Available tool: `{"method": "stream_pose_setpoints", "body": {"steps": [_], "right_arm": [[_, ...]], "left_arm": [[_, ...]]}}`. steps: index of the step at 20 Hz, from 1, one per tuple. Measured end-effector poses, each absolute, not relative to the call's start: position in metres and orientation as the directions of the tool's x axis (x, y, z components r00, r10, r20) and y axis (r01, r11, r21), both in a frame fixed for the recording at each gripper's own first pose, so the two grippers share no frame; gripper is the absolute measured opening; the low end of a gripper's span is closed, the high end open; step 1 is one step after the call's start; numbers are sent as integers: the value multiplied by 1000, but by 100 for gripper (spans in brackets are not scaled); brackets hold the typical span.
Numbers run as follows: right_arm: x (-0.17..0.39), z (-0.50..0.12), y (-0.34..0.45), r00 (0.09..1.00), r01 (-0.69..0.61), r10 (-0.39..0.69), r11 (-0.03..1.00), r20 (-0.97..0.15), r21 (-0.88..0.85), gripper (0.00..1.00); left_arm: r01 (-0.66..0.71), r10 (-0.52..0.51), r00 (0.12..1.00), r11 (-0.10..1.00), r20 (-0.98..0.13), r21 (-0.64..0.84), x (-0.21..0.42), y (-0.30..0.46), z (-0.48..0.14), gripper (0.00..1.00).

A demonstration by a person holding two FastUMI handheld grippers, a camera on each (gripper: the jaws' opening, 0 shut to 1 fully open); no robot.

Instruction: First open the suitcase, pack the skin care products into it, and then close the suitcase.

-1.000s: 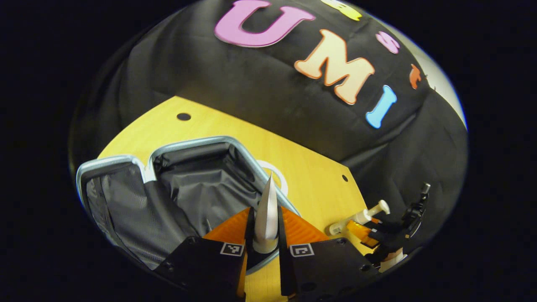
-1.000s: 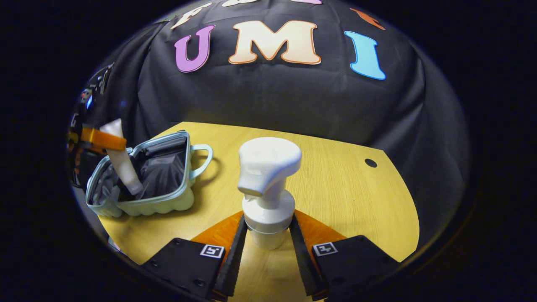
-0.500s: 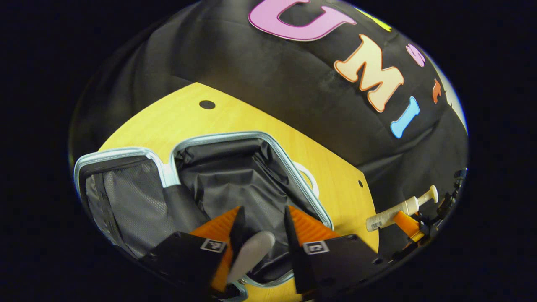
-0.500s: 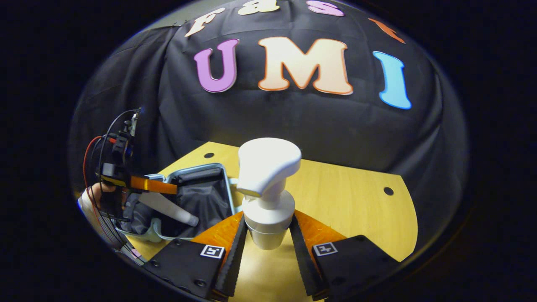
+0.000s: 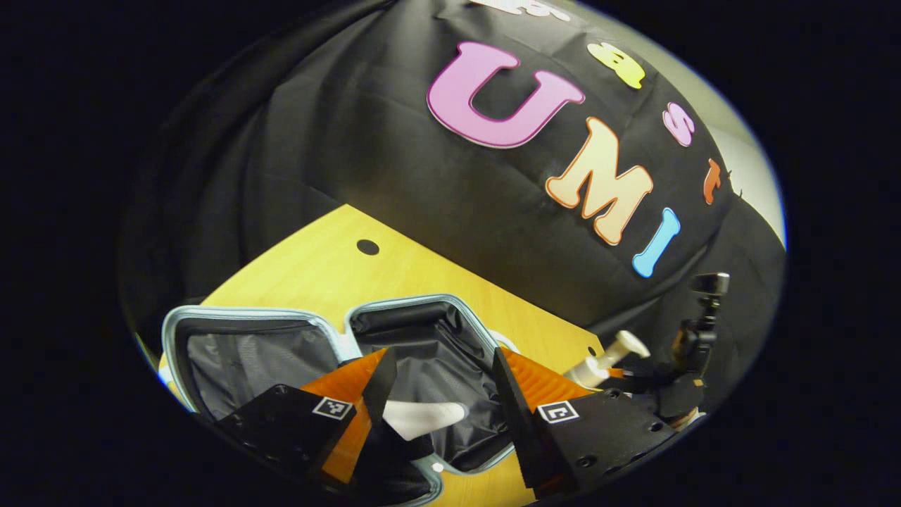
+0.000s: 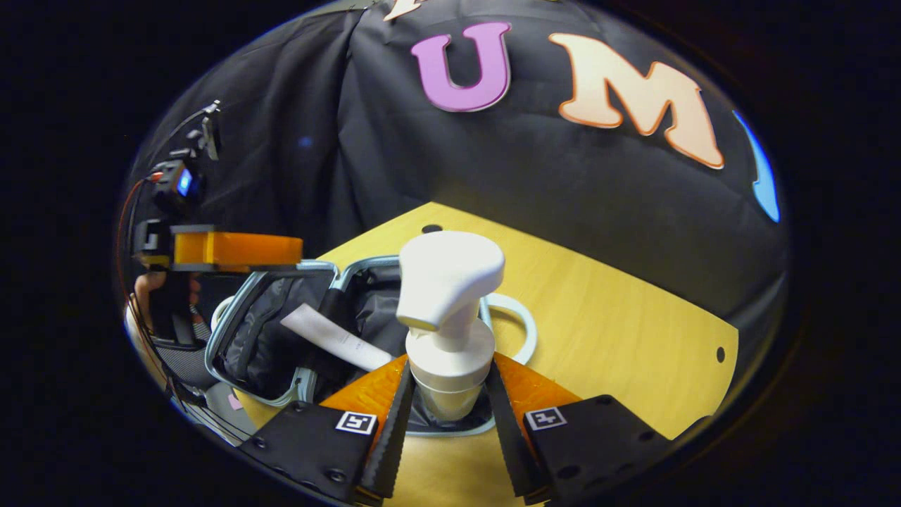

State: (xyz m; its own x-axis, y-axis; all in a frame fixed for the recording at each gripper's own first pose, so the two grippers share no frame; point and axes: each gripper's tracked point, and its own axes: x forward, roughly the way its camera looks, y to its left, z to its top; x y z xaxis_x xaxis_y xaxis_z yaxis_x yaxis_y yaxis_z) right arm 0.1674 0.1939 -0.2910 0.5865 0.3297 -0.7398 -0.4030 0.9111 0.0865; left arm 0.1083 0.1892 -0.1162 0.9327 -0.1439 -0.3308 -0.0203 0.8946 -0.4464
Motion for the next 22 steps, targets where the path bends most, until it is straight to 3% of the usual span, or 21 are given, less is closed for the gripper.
{"method": "stream_pose_setpoints", "body": {"steps": [4,8,12,16,18,22], "right_arm": [[171,-347,209,471,-452,303,889,-829,68,61],[182,-361,223,455,-460,293,886,-841,60,61],[195,-361,230,489,-445,295,894,-821,57,63],[196,-340,233,552,-455,320,890,-770,44,72],[197,-319,235,611,-452,351,891,-709,51,85],[193,-273,221,728,-408,355,912,-587,45,95]], "left_arm": [[-79,-67,951,891,-301,-448,65,214,-101,80],[-212,72,943,883,-325,-418,11,264,-106,80],[-359,217,911,837,-352,-412,-42,319,-121,80],[-484,321,861,757,-394,-440,-85,365,-156,80],[-524,350,840,722,-416,-452,-103,382,-177,80],[-539,350,838,654,-419,-531,-112,400,-210,80]]}}
